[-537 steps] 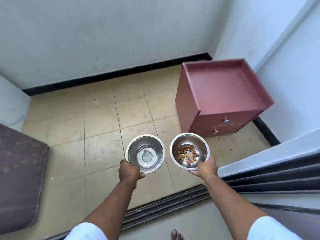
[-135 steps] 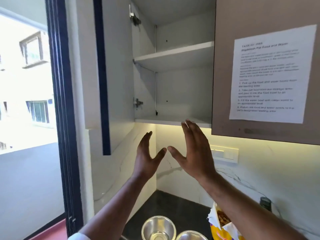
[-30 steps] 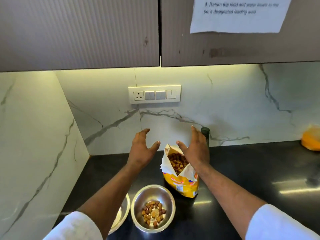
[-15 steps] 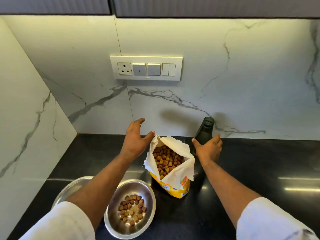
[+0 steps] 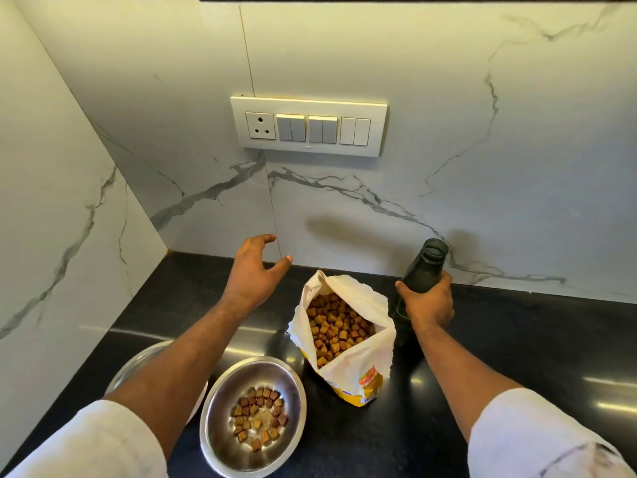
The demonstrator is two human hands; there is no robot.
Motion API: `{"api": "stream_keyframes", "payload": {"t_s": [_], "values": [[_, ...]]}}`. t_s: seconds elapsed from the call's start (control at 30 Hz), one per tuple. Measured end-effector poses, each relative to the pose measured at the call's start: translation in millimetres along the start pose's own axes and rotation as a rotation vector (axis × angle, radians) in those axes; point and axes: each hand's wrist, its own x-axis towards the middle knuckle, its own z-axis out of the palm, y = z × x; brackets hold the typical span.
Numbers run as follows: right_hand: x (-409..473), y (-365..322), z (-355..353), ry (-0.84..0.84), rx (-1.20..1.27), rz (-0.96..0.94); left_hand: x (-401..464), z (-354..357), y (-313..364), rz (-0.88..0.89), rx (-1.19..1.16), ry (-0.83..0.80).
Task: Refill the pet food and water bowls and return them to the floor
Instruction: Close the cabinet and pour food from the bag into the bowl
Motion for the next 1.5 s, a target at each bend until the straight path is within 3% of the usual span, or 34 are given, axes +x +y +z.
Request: {"api": "stream_keyframes", "payload": {"t_s": [0.37, 0.63, 0.97, 1.27, 1.5], "values": [[-3.6, -31.6, -3.0, -0.089, -0.052, -0.176, -20.6, -35.0, -10.3, -0.028, 0.041, 0.055], [-30.3, -92.9, 2.8, -0.28, -0.053, -0.422, -45.3, -80.6, -14.6, -0.06, 0.054, 0.111], [-101.4, -174.7, 40.5, -0.421, 0.044, -0.564, -68.9, -154.5, -53.5, -0.105, 0.058, 0.156], [-179.4, -179.2, 86.8, -0.497, 0.014, -0.598, -98.1, -196.5, -110.2, -0.176, 0.079, 0.131], [-202.0, -155.9, 112.1, -0.505, -0.042, -0.493, -108.9, -189.4, -130.0, -0.209, 0.038, 0.083]]}}
